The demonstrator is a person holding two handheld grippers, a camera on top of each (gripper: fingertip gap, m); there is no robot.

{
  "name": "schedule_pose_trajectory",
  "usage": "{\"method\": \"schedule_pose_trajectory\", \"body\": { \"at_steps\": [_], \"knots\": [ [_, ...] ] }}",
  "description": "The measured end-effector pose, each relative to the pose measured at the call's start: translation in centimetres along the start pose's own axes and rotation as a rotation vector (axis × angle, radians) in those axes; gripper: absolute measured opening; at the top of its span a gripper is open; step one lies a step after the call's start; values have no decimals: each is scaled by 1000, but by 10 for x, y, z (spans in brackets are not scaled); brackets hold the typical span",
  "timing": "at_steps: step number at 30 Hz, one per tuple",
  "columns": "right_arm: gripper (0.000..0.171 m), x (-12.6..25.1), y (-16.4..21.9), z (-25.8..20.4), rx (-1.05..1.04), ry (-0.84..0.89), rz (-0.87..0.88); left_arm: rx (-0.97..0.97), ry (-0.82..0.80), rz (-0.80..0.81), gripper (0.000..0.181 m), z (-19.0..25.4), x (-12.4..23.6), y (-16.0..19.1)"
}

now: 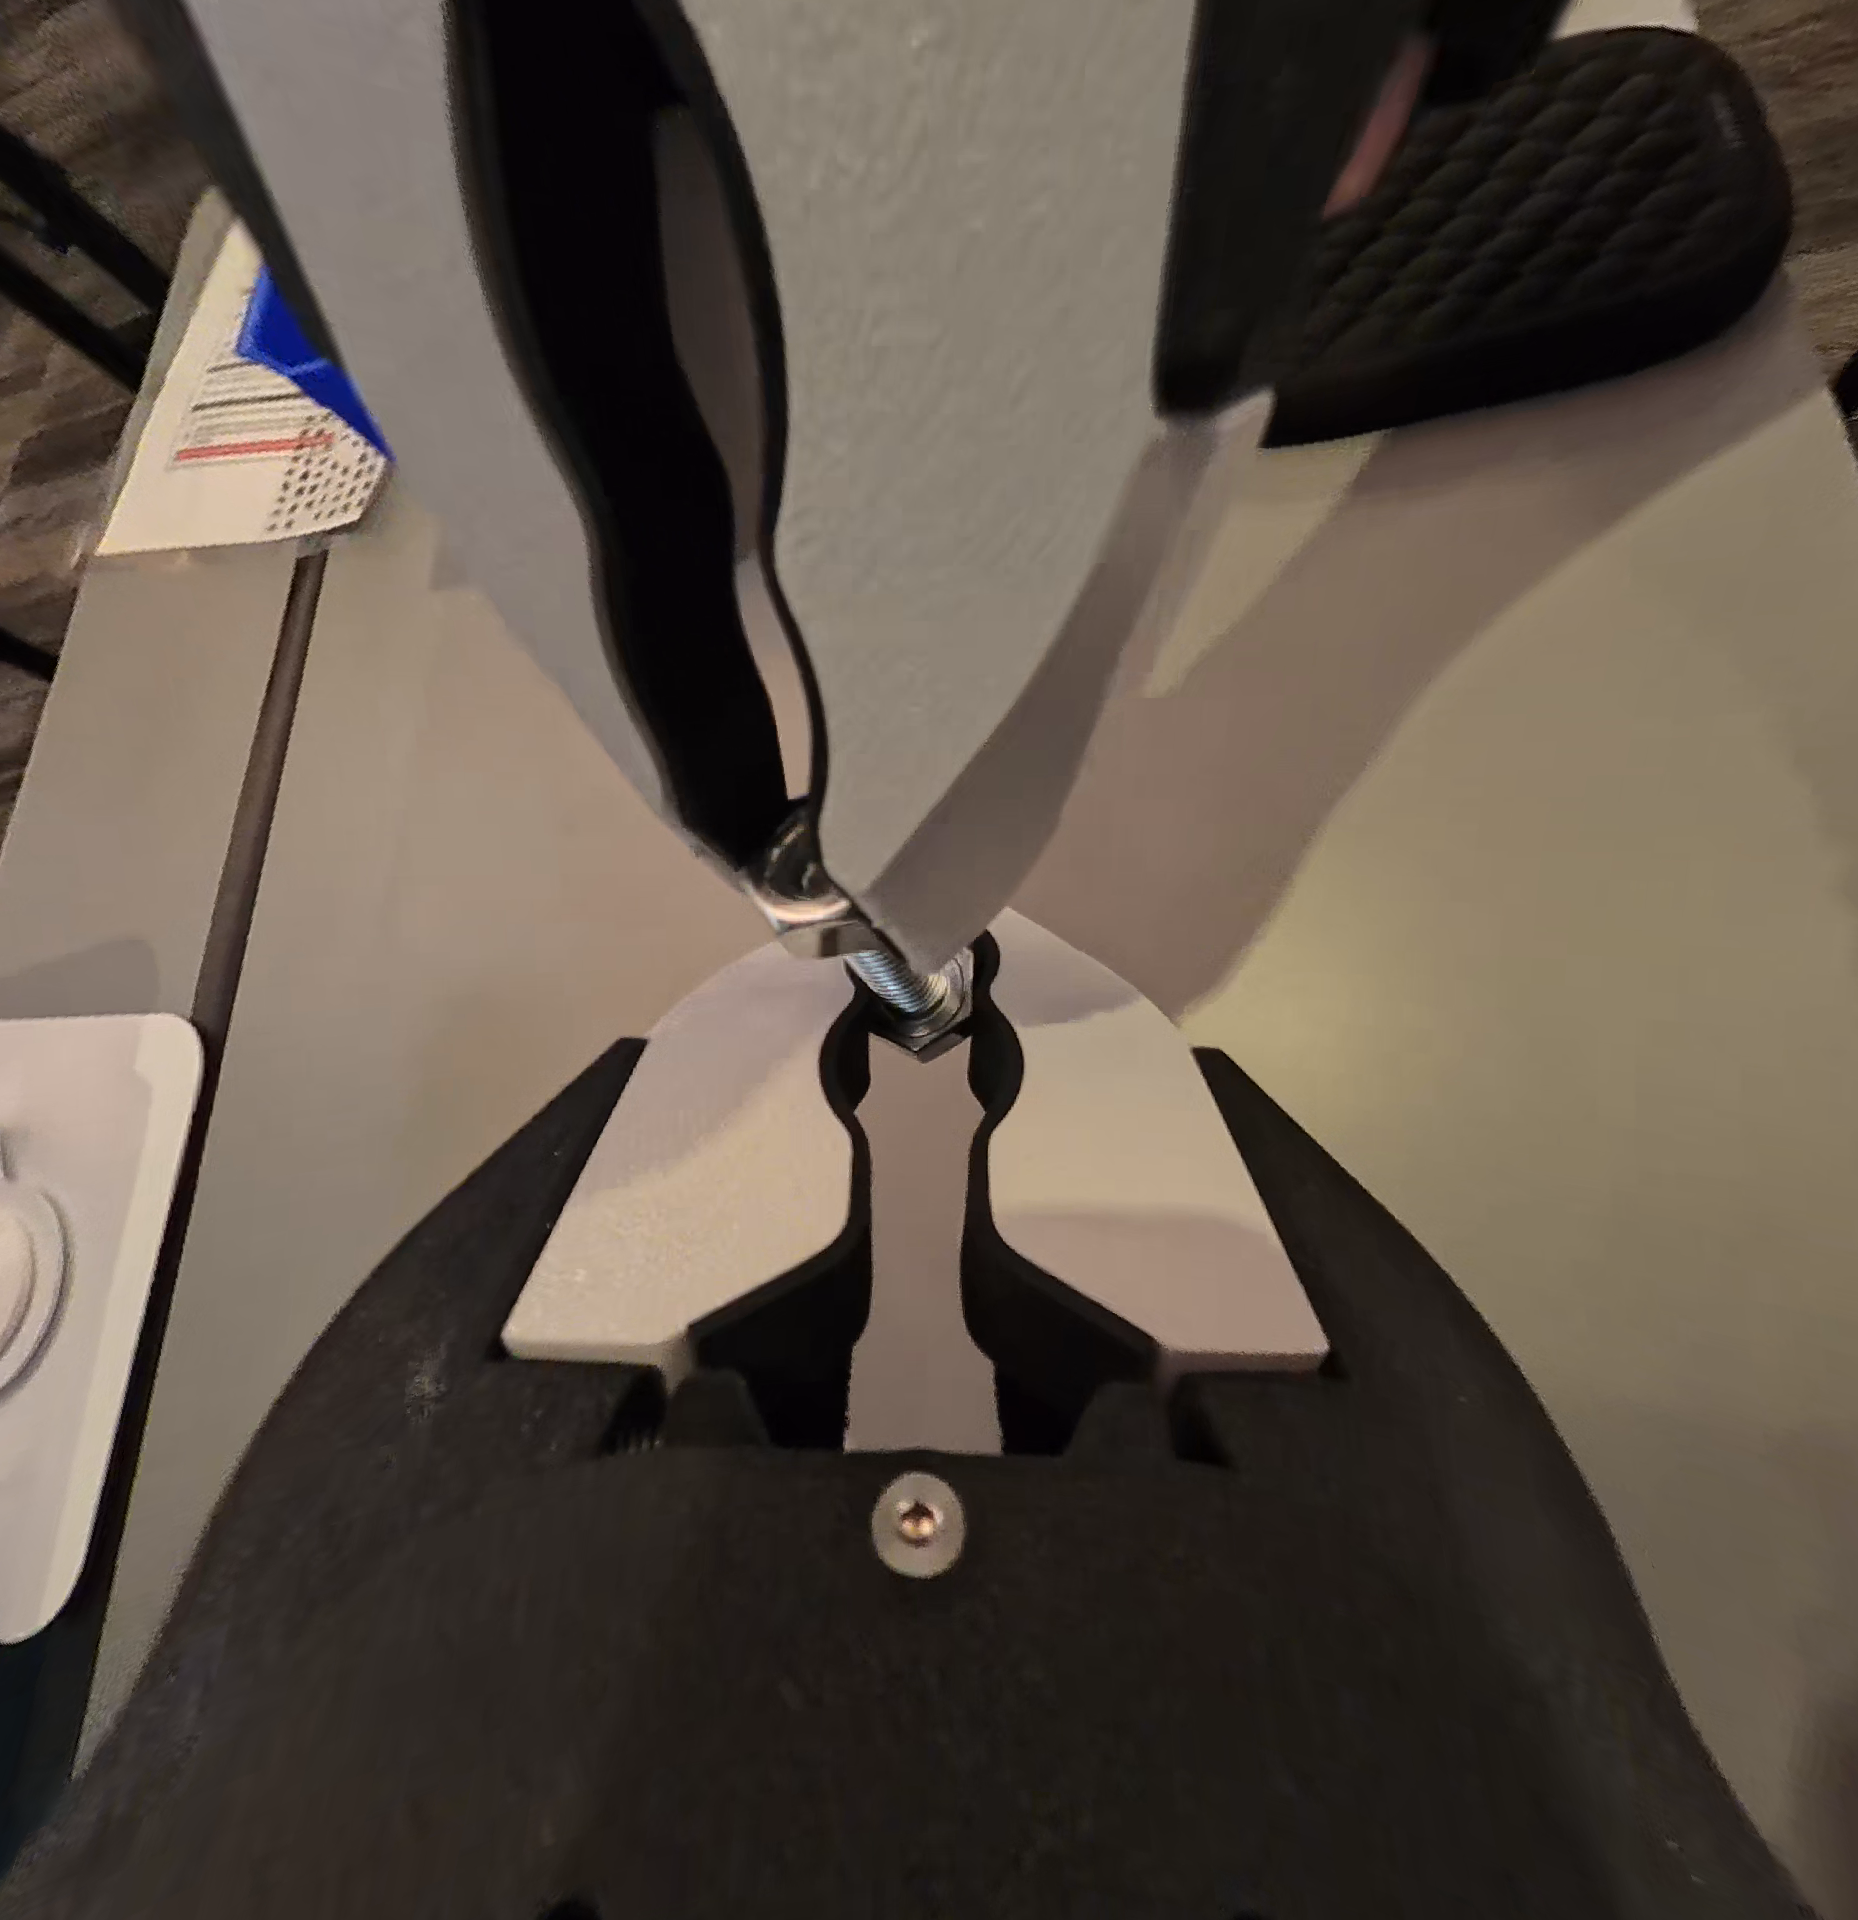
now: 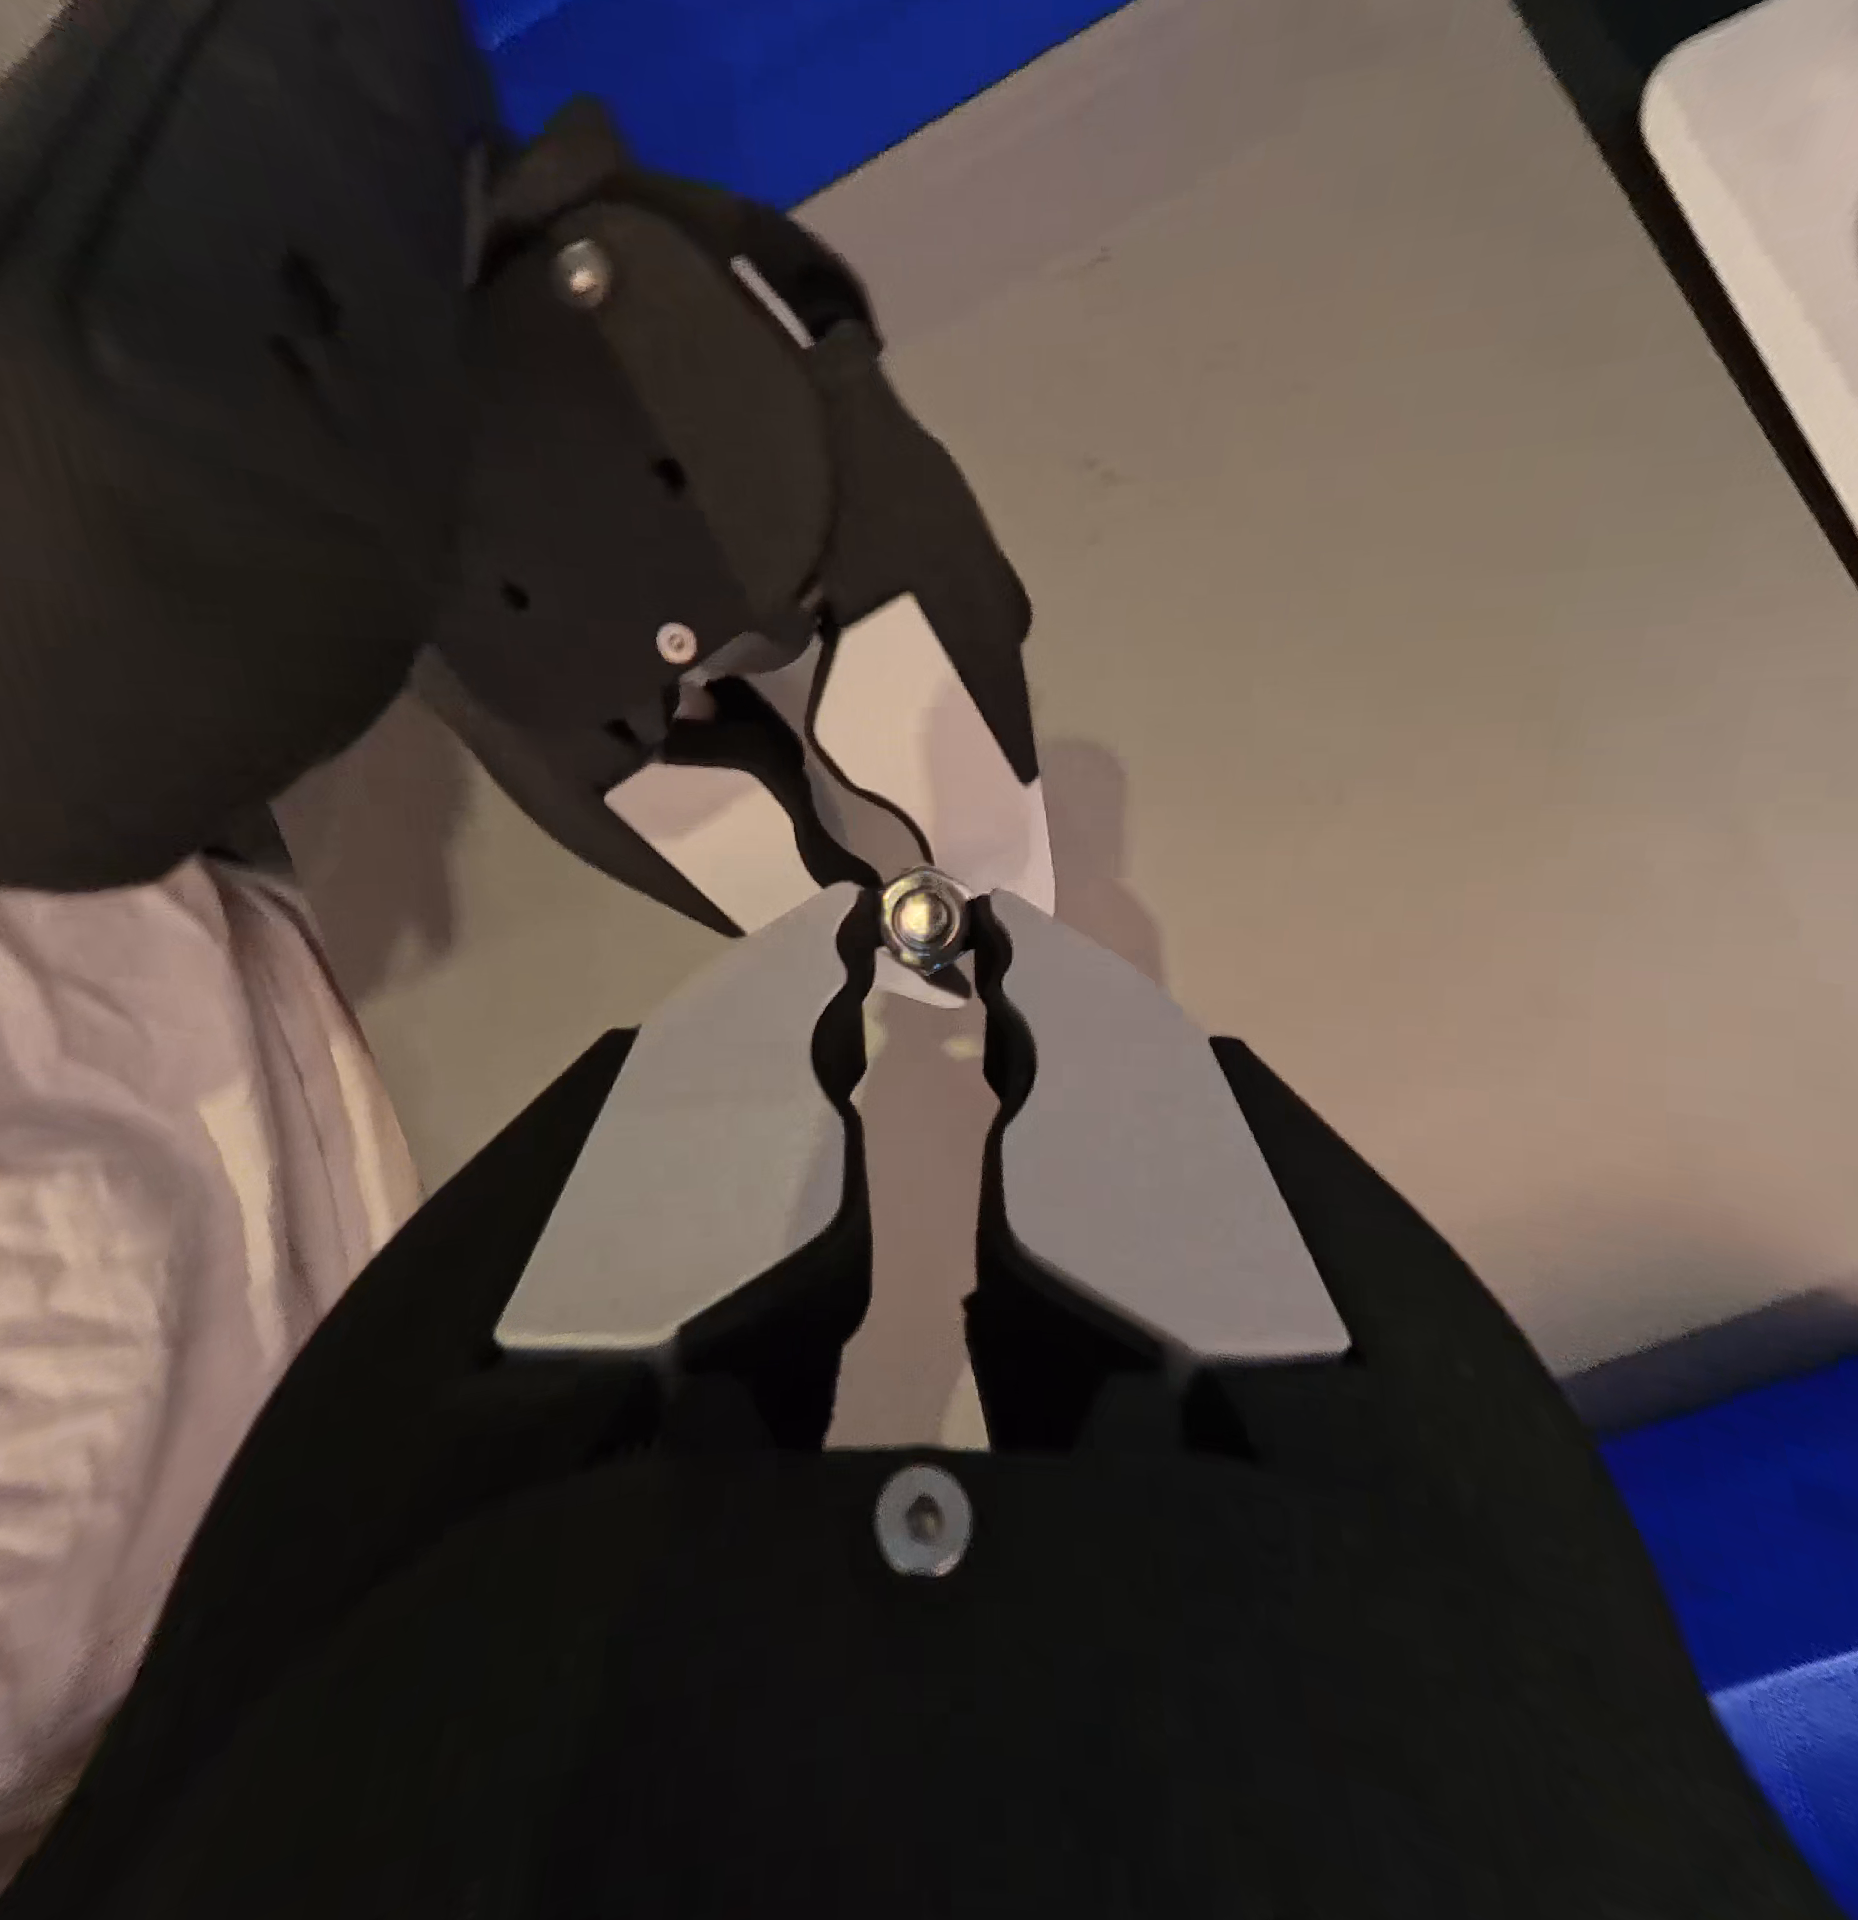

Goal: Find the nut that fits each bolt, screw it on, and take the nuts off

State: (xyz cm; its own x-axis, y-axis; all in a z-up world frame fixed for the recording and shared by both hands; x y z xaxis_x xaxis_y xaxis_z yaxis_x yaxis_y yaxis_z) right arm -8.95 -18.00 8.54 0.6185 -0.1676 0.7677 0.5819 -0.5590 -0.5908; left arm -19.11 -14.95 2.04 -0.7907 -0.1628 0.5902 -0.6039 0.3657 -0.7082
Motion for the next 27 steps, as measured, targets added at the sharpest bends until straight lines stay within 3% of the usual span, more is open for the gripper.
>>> {"method": "schedule_pose_trajectory", "body": {
  "at_steps": [7, 27],
  "knots": [
    [17, -5, 1, 2, -111, 44, 15, -21, -85, -68, 13, 0, -3, 2],
    [18, -3, -5, -9, 153, 72, -158, -32, 1, -25, 14, 3, 0, -1]
  ]
}}
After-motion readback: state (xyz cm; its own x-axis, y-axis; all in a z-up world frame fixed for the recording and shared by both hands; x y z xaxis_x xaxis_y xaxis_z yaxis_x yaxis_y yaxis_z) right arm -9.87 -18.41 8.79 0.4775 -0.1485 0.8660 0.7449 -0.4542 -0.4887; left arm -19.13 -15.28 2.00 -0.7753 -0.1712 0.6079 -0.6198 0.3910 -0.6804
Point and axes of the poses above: each gripper's, where its closed fingertips meet, x back along the fingers, y out of its underside, z = x × y across the jaws, the point moved 10 cm from there along x, back along the fingers, and after that the axes turned 11 degrees about -y, right-handed, at the moved point
